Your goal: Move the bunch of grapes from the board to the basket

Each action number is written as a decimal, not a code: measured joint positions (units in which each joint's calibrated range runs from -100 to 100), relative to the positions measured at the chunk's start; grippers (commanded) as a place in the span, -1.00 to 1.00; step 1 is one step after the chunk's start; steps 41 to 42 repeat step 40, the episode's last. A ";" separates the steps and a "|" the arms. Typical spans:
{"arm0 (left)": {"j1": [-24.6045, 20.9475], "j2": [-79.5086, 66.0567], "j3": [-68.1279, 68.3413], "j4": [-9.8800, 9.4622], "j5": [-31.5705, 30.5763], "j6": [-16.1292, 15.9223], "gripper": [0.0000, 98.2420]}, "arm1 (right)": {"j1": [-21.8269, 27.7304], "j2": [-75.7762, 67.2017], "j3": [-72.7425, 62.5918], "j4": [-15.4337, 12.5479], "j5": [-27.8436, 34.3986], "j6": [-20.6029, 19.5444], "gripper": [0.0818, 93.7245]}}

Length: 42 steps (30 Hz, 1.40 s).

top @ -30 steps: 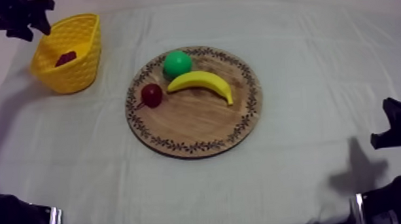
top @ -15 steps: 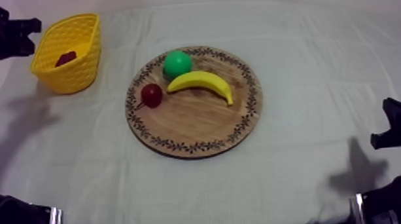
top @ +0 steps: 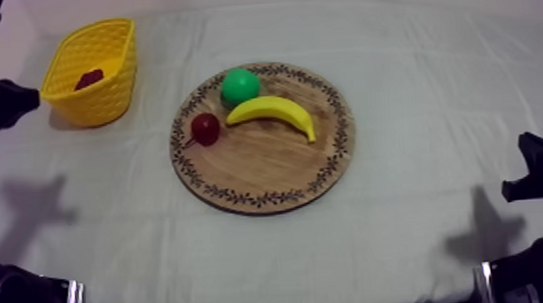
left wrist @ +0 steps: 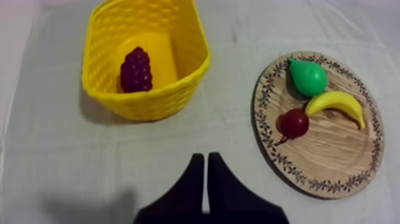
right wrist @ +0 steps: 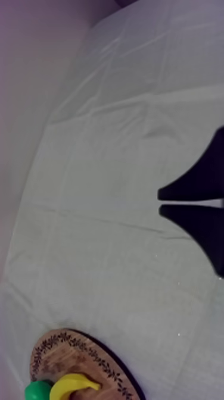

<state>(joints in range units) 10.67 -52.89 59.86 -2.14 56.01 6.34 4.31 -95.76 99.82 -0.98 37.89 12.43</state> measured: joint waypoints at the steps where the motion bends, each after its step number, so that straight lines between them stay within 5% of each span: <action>1: 0.11 -1.47 2.14 -0.07 -1.70 -0.55 -1.00 | 0.00 0.00 0.00 0.00 0.00 0.00 -0.99; 20: 0.81 -29.96 33.32 1.58 -14.60 -7.24 -1.00 | 0.00 0.00 0.00 0.00 0.00 0.00 -0.99; 24: 1.35 -31.55 35.89 0.46 -17.73 -7.91 -1.00 | 0.00 0.00 0.00 0.00 0.00 0.00 -0.99; 28: 0.47 -33.69 37.58 0.27 -19.94 -5.67 -1.00 | 0.00 0.00 0.00 0.00 0.00 0.00 -0.99; 35: -2.42 -40.27 39.05 0.11 -21.56 2.79 -1.00 | 0.00 0.00 0.00 0.00 0.00 0.00 -0.99; 42: -3.76 -45.35 39.75 0.06 -22.81 5.32 -1.00 | 0.00 0.00 0.00 0.00 0.00 -0.09 -0.99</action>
